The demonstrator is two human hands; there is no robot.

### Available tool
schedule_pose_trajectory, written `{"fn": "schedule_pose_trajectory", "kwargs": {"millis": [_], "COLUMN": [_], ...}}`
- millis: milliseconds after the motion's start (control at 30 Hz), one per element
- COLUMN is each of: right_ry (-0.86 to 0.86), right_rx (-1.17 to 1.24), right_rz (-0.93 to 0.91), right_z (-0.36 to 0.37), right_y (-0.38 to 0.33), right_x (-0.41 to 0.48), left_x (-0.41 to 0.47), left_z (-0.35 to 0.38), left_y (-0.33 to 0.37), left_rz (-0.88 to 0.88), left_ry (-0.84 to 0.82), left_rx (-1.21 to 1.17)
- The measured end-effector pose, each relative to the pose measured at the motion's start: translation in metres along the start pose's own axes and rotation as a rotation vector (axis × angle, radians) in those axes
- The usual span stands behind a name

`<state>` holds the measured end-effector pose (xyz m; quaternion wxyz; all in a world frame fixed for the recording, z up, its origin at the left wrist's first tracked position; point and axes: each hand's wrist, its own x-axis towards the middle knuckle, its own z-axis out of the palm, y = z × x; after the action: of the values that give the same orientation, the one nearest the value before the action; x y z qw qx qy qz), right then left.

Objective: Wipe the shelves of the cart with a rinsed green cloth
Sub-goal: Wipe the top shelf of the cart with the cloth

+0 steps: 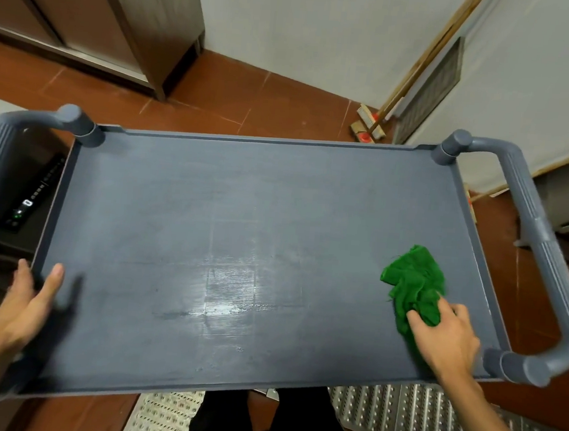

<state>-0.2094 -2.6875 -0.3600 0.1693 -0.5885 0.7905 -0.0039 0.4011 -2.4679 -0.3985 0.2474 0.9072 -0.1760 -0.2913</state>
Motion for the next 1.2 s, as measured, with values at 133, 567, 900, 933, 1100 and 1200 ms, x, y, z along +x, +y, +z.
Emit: {"fn": "schedule_pose_trajectory", "kwargs": {"millis": [133,567,900,933,1100,1200], "right_ry": [-0.05,-0.187,-0.252,-0.252,-0.197,-0.204], "right_rx": [0.029,0.019,-0.026,-0.026,0.034,0.036], "right_rz": [-0.056,-0.412,-0.59,-0.598,-0.691,-0.806], "right_z": [0.022,0.094,0.135,0.138,0.154,0.165], "right_y": [-0.043,-0.2,-0.29,-0.296,-0.326,-0.348], "right_x": [-0.034,-0.143,-0.208,-0.213,-0.241,-0.259], "left_x": [-0.009,-0.017,-0.01,-0.01,-0.018,-0.02], "left_z": [-0.002,-0.011,-0.008,-0.009,-0.011,-0.011], "left_y": [0.006,0.006,-0.001,0.0,0.006,0.008], "left_rz": [-0.016,0.047,0.044,0.039,0.033,0.031], "left_ry": [-0.057,-0.143,-0.157,-0.163,-0.181,-0.172], "left_rx": [-0.013,-0.066,-0.051,-0.049,-0.012,-0.013]}}
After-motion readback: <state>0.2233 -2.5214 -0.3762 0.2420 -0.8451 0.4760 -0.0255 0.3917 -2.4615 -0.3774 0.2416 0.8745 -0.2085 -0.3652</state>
